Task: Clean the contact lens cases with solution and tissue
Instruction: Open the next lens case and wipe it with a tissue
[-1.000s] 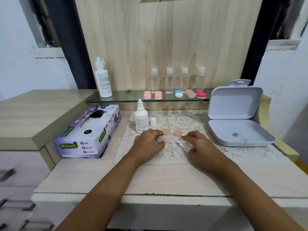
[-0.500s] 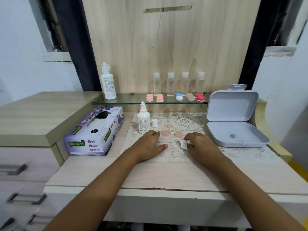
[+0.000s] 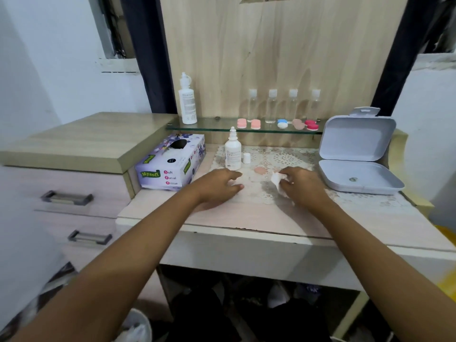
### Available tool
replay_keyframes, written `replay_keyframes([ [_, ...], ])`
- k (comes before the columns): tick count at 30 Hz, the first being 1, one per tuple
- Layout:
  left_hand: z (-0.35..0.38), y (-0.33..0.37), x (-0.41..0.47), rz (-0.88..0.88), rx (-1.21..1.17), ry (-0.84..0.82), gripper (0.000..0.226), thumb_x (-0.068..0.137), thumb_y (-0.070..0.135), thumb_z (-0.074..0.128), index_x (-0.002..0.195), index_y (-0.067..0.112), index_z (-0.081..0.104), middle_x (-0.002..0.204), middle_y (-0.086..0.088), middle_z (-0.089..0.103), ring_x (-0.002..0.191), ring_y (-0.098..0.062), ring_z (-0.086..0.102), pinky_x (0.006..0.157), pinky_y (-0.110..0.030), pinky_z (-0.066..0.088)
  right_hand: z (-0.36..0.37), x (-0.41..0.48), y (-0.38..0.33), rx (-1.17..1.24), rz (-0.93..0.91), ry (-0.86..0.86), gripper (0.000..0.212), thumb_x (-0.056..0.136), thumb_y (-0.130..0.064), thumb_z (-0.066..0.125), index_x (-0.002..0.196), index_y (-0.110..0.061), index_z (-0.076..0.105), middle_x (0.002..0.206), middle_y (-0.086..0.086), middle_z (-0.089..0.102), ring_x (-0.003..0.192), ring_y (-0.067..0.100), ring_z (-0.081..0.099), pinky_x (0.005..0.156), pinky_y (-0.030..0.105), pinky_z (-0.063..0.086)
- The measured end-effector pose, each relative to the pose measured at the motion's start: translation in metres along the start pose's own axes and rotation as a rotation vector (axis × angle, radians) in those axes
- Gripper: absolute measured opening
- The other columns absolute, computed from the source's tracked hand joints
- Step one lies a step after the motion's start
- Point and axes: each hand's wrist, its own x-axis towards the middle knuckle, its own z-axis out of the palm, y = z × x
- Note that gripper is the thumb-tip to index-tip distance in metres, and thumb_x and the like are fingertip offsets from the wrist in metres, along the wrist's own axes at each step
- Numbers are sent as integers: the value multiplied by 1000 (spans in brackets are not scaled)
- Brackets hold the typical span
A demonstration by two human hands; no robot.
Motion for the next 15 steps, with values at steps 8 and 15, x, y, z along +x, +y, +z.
replay_keyframes([
  [8, -35, -33, -87, -43, 96, 9, 49, 91, 40, 53, 134, 16, 49, 136, -3, 51, 122, -15, 48, 96, -20, 33, 18, -14, -78, 52, -219, -18, 34, 89, -13, 53, 122, -10, 59, 112, 16, 62, 102, 30, 56, 84, 30, 41],
  [15, -49, -81, -168, -189, 114, 61, 54, 91, 43, 51, 138, 18, 43, 143, -2, 45, 129, -15, 41, 100, -21, 30, 52, -23, -156, 135, -410, -94, 31, 86, -9, 54, 115, -9, 64, 108, 14, 65, 98, 28, 58, 81, 28, 41],
])
